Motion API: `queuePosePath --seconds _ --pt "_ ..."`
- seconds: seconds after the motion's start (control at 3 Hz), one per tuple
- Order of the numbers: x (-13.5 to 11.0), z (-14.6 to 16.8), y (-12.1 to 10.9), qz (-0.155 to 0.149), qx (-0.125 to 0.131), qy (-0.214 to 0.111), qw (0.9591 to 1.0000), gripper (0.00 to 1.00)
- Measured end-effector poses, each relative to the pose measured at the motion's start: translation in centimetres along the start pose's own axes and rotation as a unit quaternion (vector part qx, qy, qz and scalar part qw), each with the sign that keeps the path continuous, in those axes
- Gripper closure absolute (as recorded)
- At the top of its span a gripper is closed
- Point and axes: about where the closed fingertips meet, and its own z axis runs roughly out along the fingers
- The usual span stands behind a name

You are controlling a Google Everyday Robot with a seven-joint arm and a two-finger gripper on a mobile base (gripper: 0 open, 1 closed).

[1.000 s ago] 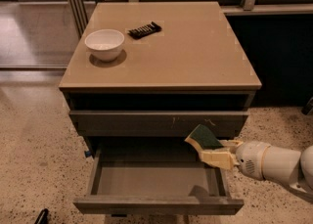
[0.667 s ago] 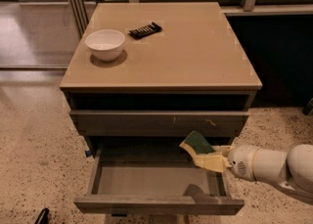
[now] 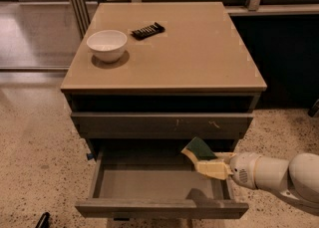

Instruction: Place sponge into middle drawer

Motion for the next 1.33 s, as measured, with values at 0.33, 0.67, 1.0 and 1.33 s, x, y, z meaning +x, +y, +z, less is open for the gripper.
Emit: queuePosePath --seconds 0.33,0.67,1.0,1.33 --pt "2.6 2.4 -1.3 0.023 0.006 0.003 0.9997 1.00" --pt "5.0 5.5 -3.6 0.044 0.020 -0.001 0.9988 1.00" --pt "7.0 8.9 -5.8 0.063 0.029 0.004 0.9976 1.00" --pt "8.5 11.7 -7.6 0.075 0.041 0.013 0.9963 1.00"
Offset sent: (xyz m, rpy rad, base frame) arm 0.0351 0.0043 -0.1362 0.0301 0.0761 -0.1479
